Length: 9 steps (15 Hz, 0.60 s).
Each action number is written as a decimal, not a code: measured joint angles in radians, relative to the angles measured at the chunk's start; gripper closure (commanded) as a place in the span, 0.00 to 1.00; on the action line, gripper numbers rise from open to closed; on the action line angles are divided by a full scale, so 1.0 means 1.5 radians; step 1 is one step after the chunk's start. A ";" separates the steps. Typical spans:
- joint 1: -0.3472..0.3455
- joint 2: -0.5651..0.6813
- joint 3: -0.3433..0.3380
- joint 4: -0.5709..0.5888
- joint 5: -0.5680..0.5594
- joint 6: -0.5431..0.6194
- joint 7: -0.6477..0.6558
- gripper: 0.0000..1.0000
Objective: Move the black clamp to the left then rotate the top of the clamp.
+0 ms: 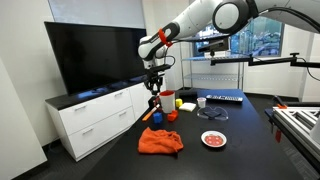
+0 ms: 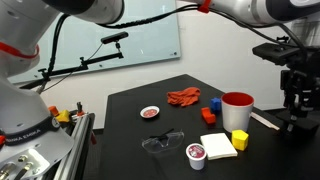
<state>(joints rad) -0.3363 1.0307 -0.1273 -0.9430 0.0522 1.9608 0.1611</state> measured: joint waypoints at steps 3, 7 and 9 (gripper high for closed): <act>0.000 -0.005 0.000 -0.009 0.000 0.006 -0.002 0.74; -0.001 -0.006 0.001 -0.010 -0.002 0.008 -0.049 0.74; -0.005 -0.006 0.005 -0.010 -0.002 0.007 -0.100 0.74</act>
<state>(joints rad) -0.3435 1.0222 -0.1198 -0.9574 0.0493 1.9719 0.0109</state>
